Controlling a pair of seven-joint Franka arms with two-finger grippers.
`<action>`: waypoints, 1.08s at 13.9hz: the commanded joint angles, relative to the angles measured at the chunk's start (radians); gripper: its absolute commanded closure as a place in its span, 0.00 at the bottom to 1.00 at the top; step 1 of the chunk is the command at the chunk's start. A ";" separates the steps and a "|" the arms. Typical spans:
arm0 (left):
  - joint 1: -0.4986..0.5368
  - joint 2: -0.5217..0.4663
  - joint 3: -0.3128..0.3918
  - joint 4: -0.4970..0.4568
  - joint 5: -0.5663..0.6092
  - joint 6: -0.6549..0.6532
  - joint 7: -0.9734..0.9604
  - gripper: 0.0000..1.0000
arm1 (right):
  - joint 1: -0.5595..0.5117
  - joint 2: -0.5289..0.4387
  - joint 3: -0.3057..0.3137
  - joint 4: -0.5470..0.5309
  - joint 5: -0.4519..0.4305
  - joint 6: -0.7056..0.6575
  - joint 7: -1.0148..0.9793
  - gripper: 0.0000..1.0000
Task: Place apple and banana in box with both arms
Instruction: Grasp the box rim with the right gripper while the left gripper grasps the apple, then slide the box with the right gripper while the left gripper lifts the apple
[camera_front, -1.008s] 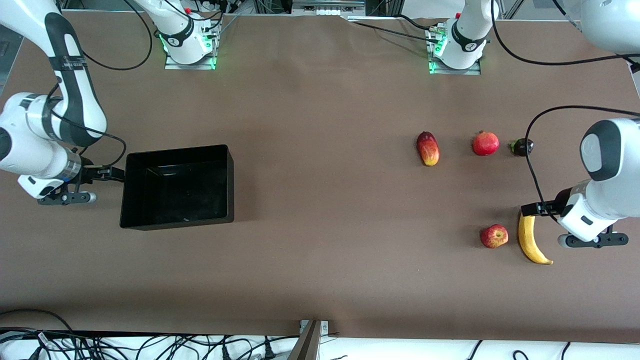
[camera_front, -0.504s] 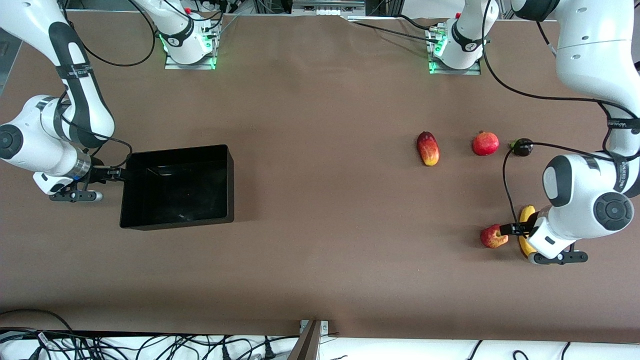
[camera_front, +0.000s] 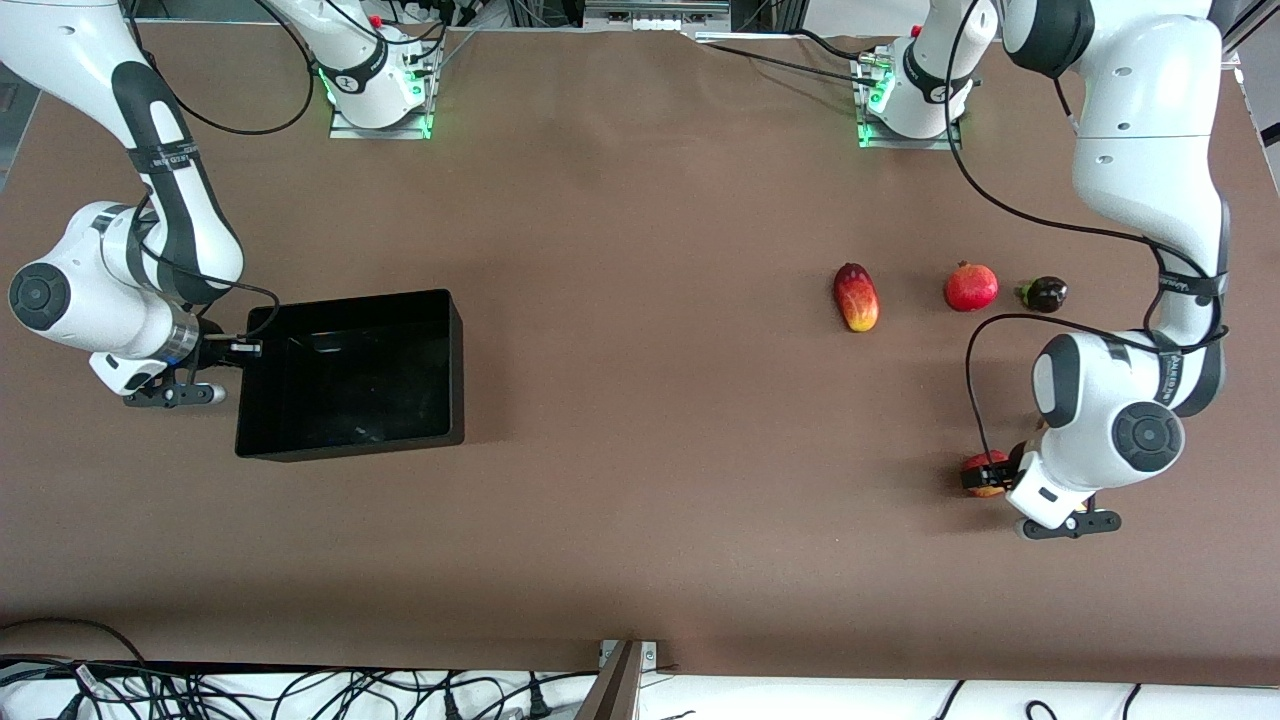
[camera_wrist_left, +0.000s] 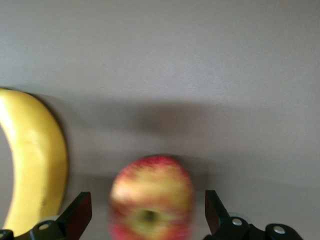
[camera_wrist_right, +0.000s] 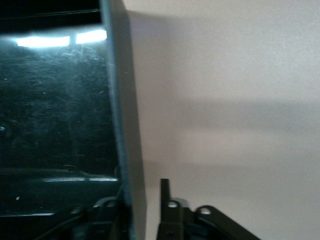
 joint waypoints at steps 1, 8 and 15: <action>-0.007 0.042 0.010 0.035 -0.025 0.028 -0.025 0.00 | 0.033 -0.001 0.004 0.032 0.017 0.008 -0.014 1.00; -0.005 0.055 0.009 0.035 -0.023 0.028 -0.066 0.54 | 0.298 -0.003 0.003 0.323 0.017 -0.317 0.233 1.00; -0.008 0.017 0.007 0.035 -0.023 0.004 -0.089 1.00 | 0.683 0.202 0.004 0.552 0.018 -0.276 0.719 1.00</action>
